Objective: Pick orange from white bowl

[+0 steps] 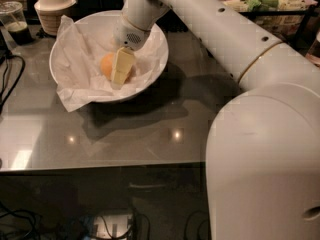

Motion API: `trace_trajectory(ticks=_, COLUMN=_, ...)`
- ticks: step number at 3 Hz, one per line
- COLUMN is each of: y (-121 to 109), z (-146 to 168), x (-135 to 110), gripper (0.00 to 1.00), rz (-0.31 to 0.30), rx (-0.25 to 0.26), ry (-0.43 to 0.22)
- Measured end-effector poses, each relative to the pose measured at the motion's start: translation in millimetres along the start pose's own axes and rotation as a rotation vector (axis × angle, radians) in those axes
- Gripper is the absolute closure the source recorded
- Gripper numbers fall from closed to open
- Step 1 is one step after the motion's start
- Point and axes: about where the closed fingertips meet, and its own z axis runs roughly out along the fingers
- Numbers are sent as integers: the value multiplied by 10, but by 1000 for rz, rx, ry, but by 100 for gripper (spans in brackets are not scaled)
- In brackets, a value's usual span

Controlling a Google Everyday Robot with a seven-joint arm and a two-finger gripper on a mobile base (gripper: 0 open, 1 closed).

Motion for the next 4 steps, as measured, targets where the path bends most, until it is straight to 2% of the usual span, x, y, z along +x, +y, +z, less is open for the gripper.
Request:
trace_trajectory(ticks=1, y=-1, z=103, x=144, gripper=0, rz=39, rx=-8, ry=-9)
trace_trajectory(ticks=2, y=12, z=81, x=130, gripper=0, rz=39, rx=19, ry=-1)
trace_trajectory(ticks=3, y=34, z=-101, x=-111, gripper=0, rz=-3, rx=98, ry=61)
trace_trajectory(ticks=4, y=78, z=-389, x=-458, gripper=0, rz=-73, rx=188, ry=135)
